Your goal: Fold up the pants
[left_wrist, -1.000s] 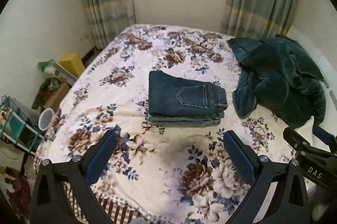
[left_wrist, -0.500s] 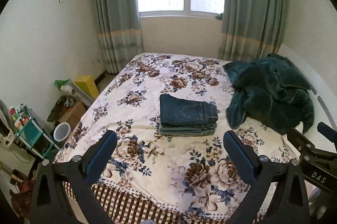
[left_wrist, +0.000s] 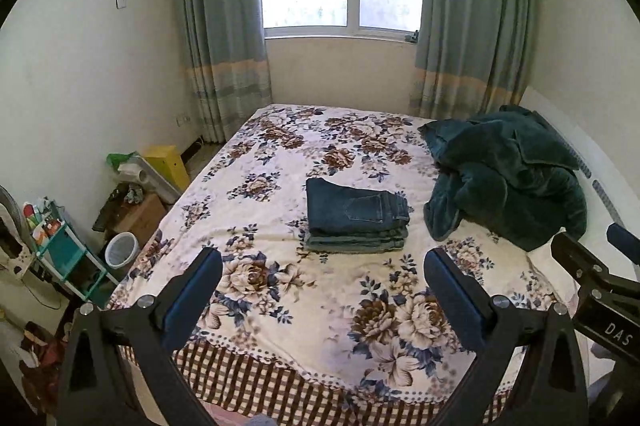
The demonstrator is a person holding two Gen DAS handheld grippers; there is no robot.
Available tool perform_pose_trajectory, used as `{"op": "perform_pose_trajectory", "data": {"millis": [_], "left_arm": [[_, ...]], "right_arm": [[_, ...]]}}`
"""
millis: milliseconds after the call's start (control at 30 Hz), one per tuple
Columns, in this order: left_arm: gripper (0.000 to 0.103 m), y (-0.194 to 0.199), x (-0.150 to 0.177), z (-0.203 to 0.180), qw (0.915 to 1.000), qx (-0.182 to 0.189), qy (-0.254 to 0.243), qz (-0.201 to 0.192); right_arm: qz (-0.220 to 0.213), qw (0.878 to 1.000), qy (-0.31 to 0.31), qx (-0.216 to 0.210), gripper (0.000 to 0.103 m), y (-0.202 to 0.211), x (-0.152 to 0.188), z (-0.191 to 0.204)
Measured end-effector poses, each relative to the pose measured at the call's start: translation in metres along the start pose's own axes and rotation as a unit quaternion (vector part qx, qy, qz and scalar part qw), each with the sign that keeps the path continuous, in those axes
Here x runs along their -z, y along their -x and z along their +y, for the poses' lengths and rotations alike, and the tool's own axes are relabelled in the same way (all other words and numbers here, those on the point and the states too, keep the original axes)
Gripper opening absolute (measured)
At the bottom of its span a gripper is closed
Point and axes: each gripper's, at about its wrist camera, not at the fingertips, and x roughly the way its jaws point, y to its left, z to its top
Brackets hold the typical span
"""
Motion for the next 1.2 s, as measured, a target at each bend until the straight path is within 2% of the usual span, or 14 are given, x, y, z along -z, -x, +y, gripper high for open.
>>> {"op": "perform_pose_trajectory", "data": {"millis": [667, 1200], "left_arm": [[0.103, 0.007, -0.002, 0.001, 0.9997, -0.016, 0.011, -0.015], [0.103, 0.005, -0.004, -0.002, 0.9997, -0.023, 0.002, -0.008]], "right_arm": [[0.006, 1.0, 0.009, -0.022, 0.103, -0.011, -0.014, -0.003], [0.019, 0.999, 0.006, -0.032, 0.103, -0.019, -0.005, -0.002]]}}
